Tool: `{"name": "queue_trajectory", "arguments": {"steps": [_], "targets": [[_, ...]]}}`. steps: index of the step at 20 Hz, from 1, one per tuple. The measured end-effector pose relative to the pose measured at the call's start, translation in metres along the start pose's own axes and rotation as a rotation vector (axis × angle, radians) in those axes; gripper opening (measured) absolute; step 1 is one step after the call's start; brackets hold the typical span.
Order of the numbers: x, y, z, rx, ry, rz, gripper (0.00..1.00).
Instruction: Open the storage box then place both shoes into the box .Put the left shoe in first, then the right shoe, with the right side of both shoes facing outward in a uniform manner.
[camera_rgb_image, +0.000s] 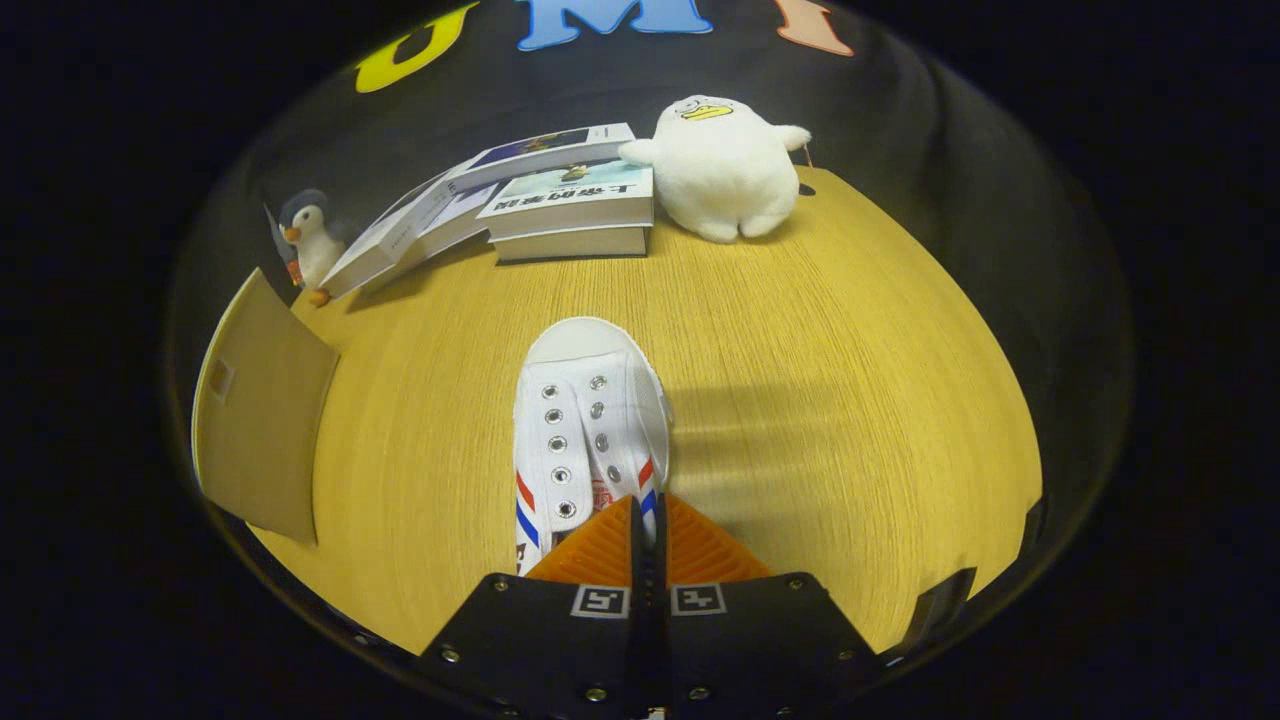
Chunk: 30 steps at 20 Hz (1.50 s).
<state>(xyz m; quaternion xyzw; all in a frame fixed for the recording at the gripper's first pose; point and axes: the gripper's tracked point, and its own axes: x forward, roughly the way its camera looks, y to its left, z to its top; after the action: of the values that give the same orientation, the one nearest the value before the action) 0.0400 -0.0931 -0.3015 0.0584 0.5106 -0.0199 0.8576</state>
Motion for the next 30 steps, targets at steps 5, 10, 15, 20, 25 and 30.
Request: {"name": "queue_trajectory", "arguments": {"steps": [5,10,15,20,25,30], "targets": [[-0.016,0.019,0.012,0.144,-0.039,0.071,0.00],[-0.023,0.040,0.013,0.234,-0.025,0.146,0.00],[-0.032,0.073,0.013,0.352,-0.006,0.276,0.00],[-0.053,0.118,0.032,0.407,-0.010,0.429,0.00],[-0.084,0.167,0.058,0.378,-0.058,0.520,0.00],[-0.115,0.221,0.078,0.355,-0.101,0.617,0.00]]}}
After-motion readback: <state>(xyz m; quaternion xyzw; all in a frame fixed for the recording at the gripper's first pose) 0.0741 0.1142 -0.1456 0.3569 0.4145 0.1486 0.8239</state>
